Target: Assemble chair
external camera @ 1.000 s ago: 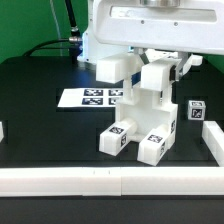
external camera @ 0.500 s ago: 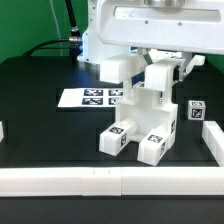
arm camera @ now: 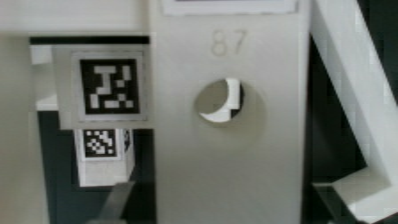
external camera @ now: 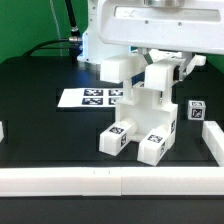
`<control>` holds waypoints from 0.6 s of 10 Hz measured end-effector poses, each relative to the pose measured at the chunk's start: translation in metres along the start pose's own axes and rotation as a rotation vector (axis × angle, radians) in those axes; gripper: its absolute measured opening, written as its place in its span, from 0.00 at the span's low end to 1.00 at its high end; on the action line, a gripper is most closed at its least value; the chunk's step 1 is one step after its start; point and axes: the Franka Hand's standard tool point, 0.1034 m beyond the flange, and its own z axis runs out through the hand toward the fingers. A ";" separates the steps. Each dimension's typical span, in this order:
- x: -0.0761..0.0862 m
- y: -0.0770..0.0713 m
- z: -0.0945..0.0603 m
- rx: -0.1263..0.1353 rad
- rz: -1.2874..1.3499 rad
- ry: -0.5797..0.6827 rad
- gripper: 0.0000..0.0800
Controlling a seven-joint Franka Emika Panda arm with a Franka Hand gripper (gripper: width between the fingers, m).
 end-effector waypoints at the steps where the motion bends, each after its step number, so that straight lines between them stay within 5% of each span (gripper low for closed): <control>1: 0.000 0.000 0.000 0.000 0.000 0.000 0.36; 6: -0.001 0.003 0.004 -0.004 0.014 -0.003 0.36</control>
Offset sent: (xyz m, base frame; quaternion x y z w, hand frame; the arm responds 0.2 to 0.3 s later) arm -0.0077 -0.0085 -0.0073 0.0011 -0.0011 0.0422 0.9991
